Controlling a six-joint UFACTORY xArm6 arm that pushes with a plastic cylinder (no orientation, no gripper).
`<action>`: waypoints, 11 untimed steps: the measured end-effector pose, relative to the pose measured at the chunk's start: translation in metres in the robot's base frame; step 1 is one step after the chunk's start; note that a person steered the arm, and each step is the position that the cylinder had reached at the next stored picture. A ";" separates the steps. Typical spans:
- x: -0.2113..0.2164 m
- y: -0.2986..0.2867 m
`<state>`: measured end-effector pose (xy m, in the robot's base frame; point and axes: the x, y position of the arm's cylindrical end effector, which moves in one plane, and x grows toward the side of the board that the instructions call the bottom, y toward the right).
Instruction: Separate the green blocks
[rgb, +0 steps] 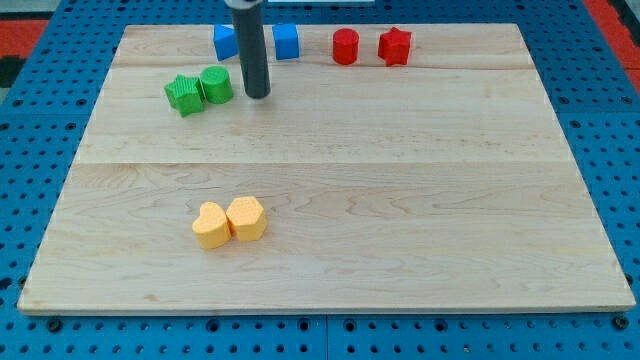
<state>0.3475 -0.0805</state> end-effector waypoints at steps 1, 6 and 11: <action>0.014 -0.059; -0.020 -0.064; -0.048 0.022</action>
